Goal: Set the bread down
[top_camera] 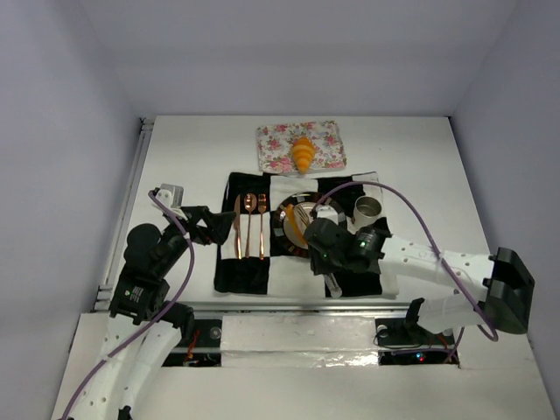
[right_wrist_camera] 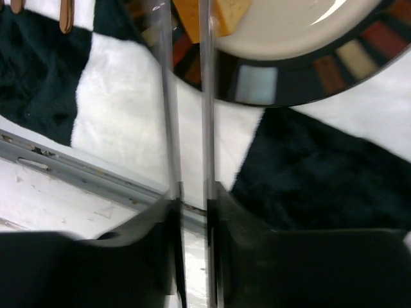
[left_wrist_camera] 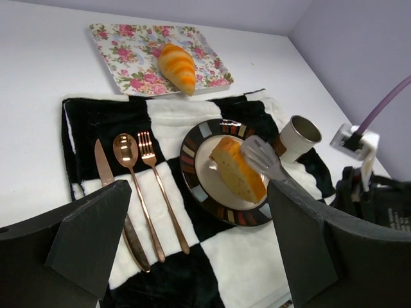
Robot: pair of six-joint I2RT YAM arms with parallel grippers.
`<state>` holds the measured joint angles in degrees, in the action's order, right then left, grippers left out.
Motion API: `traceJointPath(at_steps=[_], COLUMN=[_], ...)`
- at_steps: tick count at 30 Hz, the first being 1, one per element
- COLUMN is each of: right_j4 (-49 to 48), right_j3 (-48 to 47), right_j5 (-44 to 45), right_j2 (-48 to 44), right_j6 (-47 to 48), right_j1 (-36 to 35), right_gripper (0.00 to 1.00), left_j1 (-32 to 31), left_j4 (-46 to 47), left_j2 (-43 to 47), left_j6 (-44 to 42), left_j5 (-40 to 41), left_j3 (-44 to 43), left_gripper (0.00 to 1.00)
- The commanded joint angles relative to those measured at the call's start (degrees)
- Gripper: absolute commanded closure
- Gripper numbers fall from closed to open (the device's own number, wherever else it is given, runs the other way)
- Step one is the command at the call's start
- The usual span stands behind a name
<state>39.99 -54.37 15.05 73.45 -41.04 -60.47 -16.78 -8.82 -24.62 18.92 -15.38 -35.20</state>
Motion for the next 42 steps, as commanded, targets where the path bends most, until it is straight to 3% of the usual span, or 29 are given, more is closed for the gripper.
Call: traceJointPath(at_steps=[1,4,11,15,19,23,31,34,42], right_j4=[-4.30,-4.39,-6.06,-7.55,-10.89,-10.20,-8.44,-8.52,-6.86], right_j3=[-2.75,-4.34,-6.71,-7.94,-9.70,-16.37,-27.71,-30.18,-36.41], right_j5=[1.47,2.35,4.90,4.20,-0.45,-1.43,-4.06,-5.11,-8.80], right_j2=[1.87,3.19,-0.85,0.64,4.32,14.40,27.70,30.86,38.43], right_j6=[-2.73,-2.91,-4.32,-1.34,6.03,10.88,15.19,15.37,16.25], right_j1=[-2.37,-2.37,-2.37,1.92,13.50,18.62,25.57,27.15,28.74], right_gripper=[0.62,0.54,0.54,0.55,0.55,0.53,0.47,0.42,0.41], left_j1=[-0.19,-0.19,-0.19,-0.19,-0.19,-0.19,-0.19,-0.19,-0.19], left_j4=[2.40,2.40,2.49,2.58,2.58,2.58,2.58,2.58,2.75], left_j2=[0.80,0.98,1.33,1.16,1.07,1.24,1.51,1.51,1.51], left_j6=[-0.28,-0.29,-0.28,-0.28,-0.28,-0.28,-0.28,-0.28,-0.28], left_j5=[0.52,0.44,0.35,0.26,0.26,0.26,0.08,0.00,-0.18], left_j3=[0.13,0.13,0.13,0.22,0.22,0.22,0.31,0.31,0.31], left_gripper=[0.14,0.14,0.14,0.14,0.14,0.14,0.14,0.14,0.14])
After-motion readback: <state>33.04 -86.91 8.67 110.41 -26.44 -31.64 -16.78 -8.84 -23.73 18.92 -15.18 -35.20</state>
